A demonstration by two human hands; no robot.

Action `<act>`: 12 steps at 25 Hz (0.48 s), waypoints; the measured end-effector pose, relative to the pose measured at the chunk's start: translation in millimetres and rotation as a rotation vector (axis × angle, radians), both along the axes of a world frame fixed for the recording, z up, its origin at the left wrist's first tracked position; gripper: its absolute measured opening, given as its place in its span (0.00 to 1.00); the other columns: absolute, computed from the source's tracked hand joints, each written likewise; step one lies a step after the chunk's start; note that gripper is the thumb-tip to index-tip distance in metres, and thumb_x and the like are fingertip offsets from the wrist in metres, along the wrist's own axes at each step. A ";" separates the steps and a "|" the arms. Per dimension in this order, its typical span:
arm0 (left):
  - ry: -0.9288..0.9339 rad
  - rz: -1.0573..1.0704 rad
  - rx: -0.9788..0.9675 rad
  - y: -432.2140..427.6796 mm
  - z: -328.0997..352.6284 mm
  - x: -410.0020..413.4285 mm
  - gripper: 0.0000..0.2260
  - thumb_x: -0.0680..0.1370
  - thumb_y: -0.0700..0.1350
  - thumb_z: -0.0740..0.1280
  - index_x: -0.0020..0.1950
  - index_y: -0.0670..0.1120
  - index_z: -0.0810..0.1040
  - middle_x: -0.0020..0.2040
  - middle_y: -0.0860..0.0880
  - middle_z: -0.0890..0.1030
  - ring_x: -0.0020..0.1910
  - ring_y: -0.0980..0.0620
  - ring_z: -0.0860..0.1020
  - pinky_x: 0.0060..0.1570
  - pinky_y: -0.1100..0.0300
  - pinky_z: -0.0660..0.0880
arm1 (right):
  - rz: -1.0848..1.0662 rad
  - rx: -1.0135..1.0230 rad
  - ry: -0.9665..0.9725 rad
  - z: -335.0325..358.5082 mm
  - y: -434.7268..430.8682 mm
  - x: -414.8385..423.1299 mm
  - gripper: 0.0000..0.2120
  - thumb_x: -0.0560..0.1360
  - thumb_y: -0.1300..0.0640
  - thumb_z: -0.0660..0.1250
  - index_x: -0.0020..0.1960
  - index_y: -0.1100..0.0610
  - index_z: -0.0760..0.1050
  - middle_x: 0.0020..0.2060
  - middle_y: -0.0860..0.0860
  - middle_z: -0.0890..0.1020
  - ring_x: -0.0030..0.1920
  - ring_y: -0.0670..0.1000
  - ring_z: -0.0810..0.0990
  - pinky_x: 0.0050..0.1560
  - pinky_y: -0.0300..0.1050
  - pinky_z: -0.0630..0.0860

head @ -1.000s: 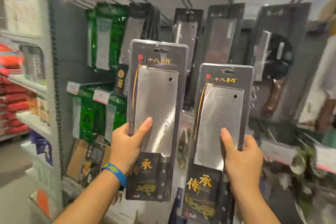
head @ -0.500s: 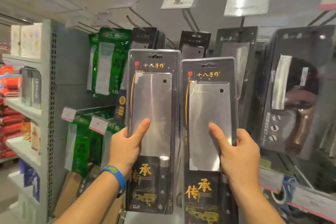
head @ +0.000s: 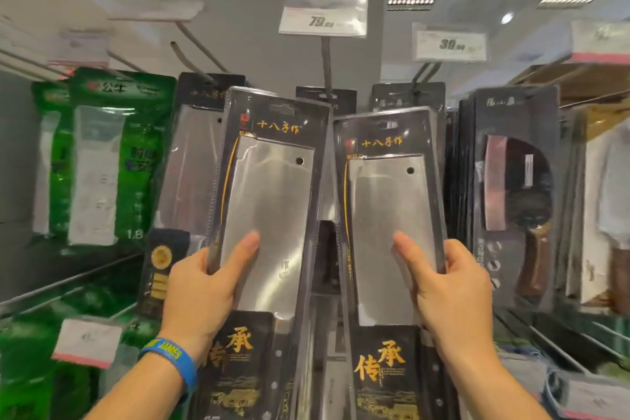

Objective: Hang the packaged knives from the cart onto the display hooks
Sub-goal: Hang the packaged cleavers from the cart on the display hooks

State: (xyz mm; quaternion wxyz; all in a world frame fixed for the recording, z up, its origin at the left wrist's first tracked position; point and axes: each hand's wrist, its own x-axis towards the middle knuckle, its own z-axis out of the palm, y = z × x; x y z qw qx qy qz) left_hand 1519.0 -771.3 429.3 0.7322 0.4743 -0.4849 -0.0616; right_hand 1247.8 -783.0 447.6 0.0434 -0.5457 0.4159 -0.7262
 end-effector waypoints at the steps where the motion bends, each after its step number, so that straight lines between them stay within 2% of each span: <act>1: -0.015 -0.010 -0.009 -4.0 4.1 6.5 0.33 0.61 0.77 0.68 0.28 0.46 0.68 0.24 0.48 0.70 0.26 0.53 0.68 0.31 0.54 0.68 | -0.031 -0.036 -0.005 4.9 -0.8 2.5 0.31 0.67 0.30 0.70 0.32 0.52 0.57 0.24 0.41 0.67 0.26 0.43 0.63 0.30 0.35 0.64; 5: -0.049 -0.060 -0.049 -17.6 18.5 23.4 0.30 0.63 0.74 0.70 0.25 0.48 0.68 0.23 0.51 0.70 0.24 0.54 0.67 0.30 0.54 0.68 | -0.137 -0.180 0.015 32.5 6.0 11.0 0.31 0.71 0.33 0.71 0.32 0.54 0.59 0.26 0.46 0.63 0.27 0.45 0.62 0.29 0.37 0.63; 6: -0.054 -0.079 -0.069 -19.0 23.1 24.3 0.30 0.64 0.73 0.70 0.25 0.48 0.68 0.22 0.52 0.69 0.23 0.55 0.67 0.29 0.56 0.68 | -0.154 -0.206 0.026 39.5 7.9 13.1 0.31 0.71 0.34 0.71 0.32 0.56 0.59 0.26 0.50 0.63 0.27 0.45 0.61 0.29 0.39 0.62; 8: -0.082 -0.073 -0.118 -20.9 33.0 21.2 0.27 0.65 0.71 0.70 0.24 0.48 0.71 0.21 0.53 0.69 0.21 0.59 0.67 0.25 0.67 0.66 | -0.187 -0.225 0.045 52.6 11.3 15.8 0.34 0.72 0.33 0.71 0.34 0.61 0.61 0.28 0.58 0.65 0.29 0.47 0.59 0.30 0.44 0.60; 9: -0.096 -0.075 -0.136 -21.4 39.3 19.7 0.27 0.65 0.71 0.70 0.25 0.48 0.72 0.21 0.52 0.71 0.22 0.58 0.68 0.23 0.69 0.65 | -0.197 -0.229 0.041 58.7 13.6 17.0 0.36 0.72 0.32 0.71 0.35 0.64 0.61 0.29 0.60 0.66 0.29 0.48 0.59 0.31 0.48 0.61; 10: -0.104 -0.098 -0.152 -22.3 46.0 17.5 0.30 0.65 0.73 0.69 0.27 0.45 0.73 0.23 0.49 0.74 0.23 0.56 0.70 0.24 0.68 0.67 | -0.201 -0.237 0.032 65.1 15.5 17.1 0.37 0.72 0.32 0.71 0.36 0.65 0.62 0.29 0.60 0.66 0.29 0.48 0.59 0.31 0.48 0.61; 12: -0.115 -0.143 -0.164 -25.7 59.8 12.8 0.35 0.64 0.75 0.69 0.31 0.40 0.74 0.30 0.43 0.79 0.28 0.47 0.76 0.30 0.55 0.75 | -0.219 -0.270 0.021 77.5 20.4 15.2 0.38 0.72 0.31 0.71 0.37 0.66 0.62 0.30 0.60 0.65 0.29 0.48 0.59 0.30 0.45 0.59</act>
